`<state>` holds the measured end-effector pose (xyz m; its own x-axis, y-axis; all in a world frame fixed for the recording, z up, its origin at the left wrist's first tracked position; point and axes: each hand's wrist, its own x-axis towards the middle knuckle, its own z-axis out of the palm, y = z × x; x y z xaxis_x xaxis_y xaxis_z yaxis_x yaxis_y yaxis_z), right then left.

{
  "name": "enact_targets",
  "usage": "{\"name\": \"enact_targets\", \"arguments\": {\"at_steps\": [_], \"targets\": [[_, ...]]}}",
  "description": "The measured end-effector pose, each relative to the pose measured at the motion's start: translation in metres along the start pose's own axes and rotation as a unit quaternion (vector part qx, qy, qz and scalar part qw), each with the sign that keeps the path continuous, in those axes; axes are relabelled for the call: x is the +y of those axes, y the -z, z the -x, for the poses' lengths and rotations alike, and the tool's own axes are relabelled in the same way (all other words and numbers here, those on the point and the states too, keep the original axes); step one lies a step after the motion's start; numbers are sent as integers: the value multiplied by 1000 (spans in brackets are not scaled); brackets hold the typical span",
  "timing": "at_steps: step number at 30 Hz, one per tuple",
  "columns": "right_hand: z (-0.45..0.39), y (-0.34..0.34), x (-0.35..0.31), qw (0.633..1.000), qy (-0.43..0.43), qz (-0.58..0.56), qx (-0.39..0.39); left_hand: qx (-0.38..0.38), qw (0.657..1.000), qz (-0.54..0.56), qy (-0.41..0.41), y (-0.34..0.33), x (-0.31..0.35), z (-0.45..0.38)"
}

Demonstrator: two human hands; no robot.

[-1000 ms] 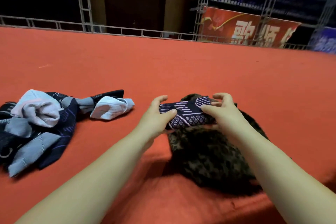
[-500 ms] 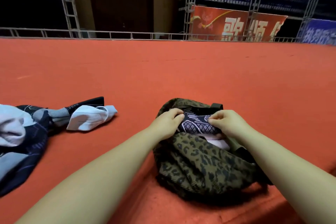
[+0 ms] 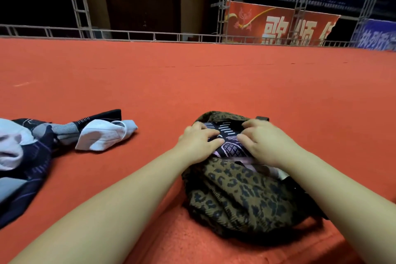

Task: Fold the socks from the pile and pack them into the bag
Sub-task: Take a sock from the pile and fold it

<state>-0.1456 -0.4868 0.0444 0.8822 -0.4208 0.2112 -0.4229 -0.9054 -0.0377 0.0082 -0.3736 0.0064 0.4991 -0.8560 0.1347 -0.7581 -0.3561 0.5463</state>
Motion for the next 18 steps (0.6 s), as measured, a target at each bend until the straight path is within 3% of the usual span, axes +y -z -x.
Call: {"name": "enact_targets", "arguments": {"at_steps": [3,6,8,11,12,14,15,17,18], "targets": [[11,-8,-5,984,38,-97,-146,-84,994,67,-10,-2,0,-7],[12,-16,7,970,18,-140,-198,-117,958,258,44,-4,0,-13],[7,-19,10,966,-2,-154,-209,-116,944,305,53,-5,-1,-17],[-3,-20,4,966,-62,-138,-211,-111,965,232,-59,-6,-6,-12],[-6,-19,1,969,-73,-107,-208,-111,966,226,-63,-5,-8,-5],[-10,-14,-1,982,-66,-20,-175,-95,967,228,-54,-4,-15,5],[-11,-11,-3,990,-39,-10,-133,-100,977,156,-107,-2,-18,15],[-10,-8,-8,988,13,-126,-93,-114,981,69,-138,1,-26,36],[-7,-8,-13,972,17,-202,-118,-116,982,54,-136,2,-32,47]]}}
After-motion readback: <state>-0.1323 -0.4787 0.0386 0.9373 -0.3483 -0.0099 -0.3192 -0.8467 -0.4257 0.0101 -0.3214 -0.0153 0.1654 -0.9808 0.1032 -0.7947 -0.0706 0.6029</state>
